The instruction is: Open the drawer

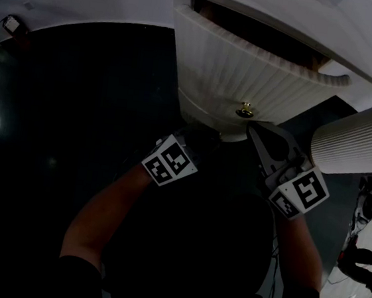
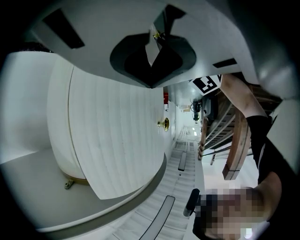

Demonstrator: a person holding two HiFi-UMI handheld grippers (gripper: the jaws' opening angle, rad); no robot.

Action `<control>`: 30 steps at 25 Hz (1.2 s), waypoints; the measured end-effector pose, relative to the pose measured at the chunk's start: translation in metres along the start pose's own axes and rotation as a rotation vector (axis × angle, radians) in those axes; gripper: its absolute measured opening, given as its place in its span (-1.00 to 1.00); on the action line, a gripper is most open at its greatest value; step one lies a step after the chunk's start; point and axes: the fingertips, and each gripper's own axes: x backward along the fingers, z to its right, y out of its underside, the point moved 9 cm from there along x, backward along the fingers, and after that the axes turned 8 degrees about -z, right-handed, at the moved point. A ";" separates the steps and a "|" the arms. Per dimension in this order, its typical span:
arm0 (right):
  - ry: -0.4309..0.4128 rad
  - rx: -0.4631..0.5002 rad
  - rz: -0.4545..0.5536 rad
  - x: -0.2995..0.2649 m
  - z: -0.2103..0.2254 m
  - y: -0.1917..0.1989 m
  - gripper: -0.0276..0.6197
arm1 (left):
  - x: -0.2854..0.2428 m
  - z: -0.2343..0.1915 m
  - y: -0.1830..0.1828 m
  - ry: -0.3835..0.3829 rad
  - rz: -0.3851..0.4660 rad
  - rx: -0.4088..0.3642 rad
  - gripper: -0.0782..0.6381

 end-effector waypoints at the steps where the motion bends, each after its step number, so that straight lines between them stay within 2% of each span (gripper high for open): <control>1: 0.004 -0.011 0.002 -0.002 0.002 -0.001 -0.87 | -0.001 -0.001 -0.001 0.003 0.000 0.000 -0.63; 7: 0.072 -0.107 0.019 -0.016 0.025 -0.006 -0.87 | -0.003 -0.003 -0.002 0.025 0.011 -0.007 -0.64; 12: 0.075 -0.142 -0.030 -0.021 0.034 -0.015 -0.86 | -0.003 -0.006 0.000 0.023 0.035 0.015 -0.64; 16: 0.103 -0.080 -0.033 -0.014 0.048 -0.029 -0.86 | 0.000 0.001 0.005 0.046 0.040 0.005 -0.63; 20: 0.085 -0.038 -0.057 -0.015 0.053 -0.033 -0.86 | 0.005 0.009 0.008 0.054 0.036 0.000 -0.63; 30: 0.064 -0.010 -0.066 -0.017 0.062 -0.036 -0.86 | 0.019 0.035 0.014 0.093 0.011 -0.022 -0.64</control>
